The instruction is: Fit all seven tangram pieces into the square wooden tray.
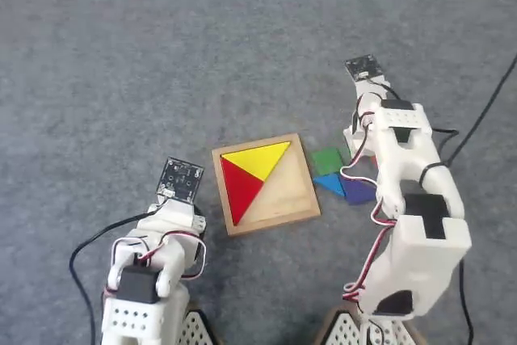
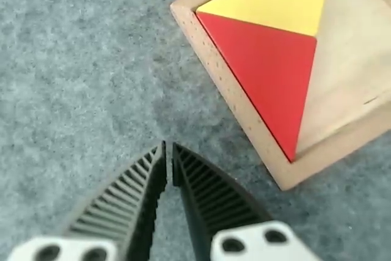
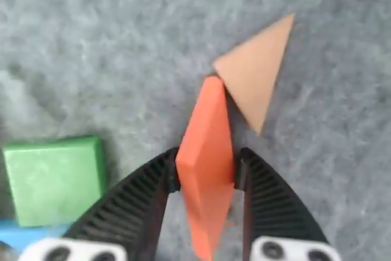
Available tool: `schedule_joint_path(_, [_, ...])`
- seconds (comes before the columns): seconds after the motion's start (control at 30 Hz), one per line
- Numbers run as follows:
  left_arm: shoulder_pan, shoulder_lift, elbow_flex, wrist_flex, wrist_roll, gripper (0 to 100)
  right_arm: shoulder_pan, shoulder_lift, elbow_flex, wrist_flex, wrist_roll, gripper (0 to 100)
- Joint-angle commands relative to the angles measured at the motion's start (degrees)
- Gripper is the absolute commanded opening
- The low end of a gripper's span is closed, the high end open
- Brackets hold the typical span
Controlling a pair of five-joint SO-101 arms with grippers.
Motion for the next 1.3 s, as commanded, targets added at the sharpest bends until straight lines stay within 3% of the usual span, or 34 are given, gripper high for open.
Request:
schedule_joint_path(0.0, [-0.3,-1.1,-0.6,0.2,-0.2,2,-0.7,-1.1,-3.2,3.1,0.2,15.5])
schedule_joint_path(0.3, [-0.3,-1.1,-0.6,0.2,-0.2,2,-5.6,-1.1,-2.9,4.7,2.2,15.8])
schedule_joint_path(0.63, [-0.3,-1.1,-0.6,0.2,-0.2,2,-5.1,-4.4,-3.1,5.1,2.4,16.0])
schedule_joint_path(0.87, [-0.3,-1.1,-0.6,0.2,-0.2,2,-5.9,-6.0,-1.8,5.1,4.0,28.1])
schedule_joint_path(1.27, [-0.3,-1.1,-0.6,0.2,-0.2,2,-6.3,-1.7,-1.8,2.3,4.7,26.3])
